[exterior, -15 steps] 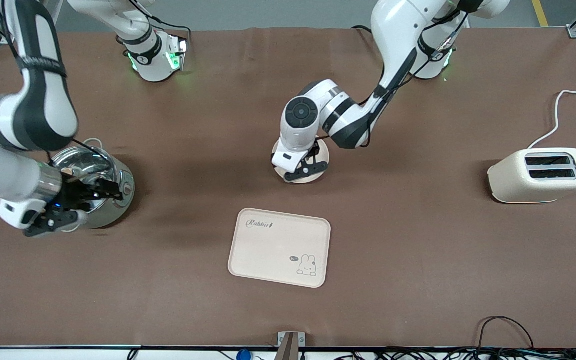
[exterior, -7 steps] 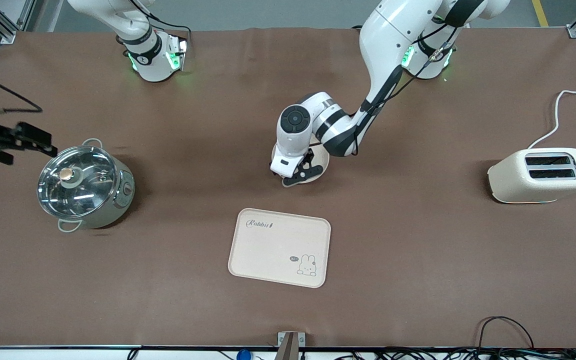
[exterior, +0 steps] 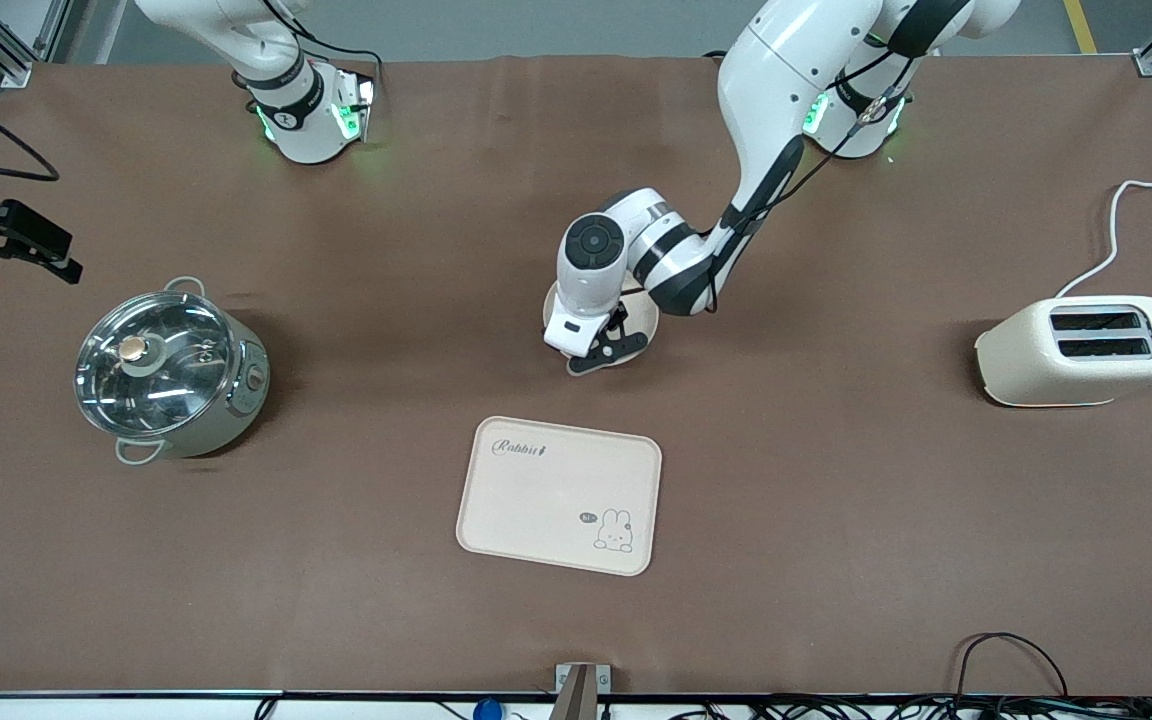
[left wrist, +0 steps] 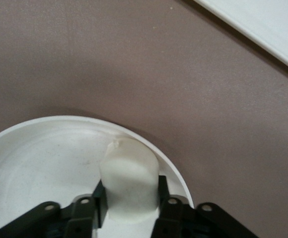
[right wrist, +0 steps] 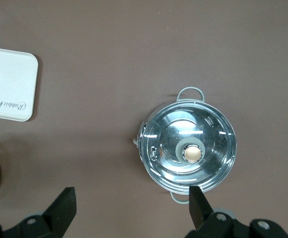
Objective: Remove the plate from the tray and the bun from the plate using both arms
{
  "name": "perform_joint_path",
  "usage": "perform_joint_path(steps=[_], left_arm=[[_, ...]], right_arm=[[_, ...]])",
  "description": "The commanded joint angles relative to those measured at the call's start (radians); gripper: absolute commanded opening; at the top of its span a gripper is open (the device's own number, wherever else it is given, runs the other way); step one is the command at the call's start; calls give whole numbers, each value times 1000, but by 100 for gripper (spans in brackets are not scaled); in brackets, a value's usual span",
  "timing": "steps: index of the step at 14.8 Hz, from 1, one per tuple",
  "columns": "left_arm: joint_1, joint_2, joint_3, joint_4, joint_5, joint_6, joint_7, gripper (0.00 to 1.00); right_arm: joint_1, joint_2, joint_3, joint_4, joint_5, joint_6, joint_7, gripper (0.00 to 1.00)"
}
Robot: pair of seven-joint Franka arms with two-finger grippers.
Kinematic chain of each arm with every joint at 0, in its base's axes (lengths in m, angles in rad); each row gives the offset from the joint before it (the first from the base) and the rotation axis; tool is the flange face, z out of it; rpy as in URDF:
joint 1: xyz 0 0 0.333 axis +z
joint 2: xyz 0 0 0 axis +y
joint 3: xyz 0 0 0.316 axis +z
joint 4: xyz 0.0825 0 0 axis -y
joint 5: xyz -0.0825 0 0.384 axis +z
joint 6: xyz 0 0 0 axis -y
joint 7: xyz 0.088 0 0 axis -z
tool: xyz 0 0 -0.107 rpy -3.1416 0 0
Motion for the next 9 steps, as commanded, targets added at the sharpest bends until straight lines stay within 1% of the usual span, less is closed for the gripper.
perform_joint_path(steps=[1,3,6,9], left_arm=[[2,-18,0,-13,25,8,-25,36],[6,-37,0,-13,25,-2,-26,33],[13,-73,0,-7,24,-52,-29,33],[48,-145,1,-4,24,-123,-23,33]], right_arm=[[-8,-61,9,-28,-22,-4,18,100],[-11,-41,9,27,-24,-47,21,100],[-11,-29,10,38,-9,-47,23,100],[-12,-11,7,66,1,-55,20,100]])
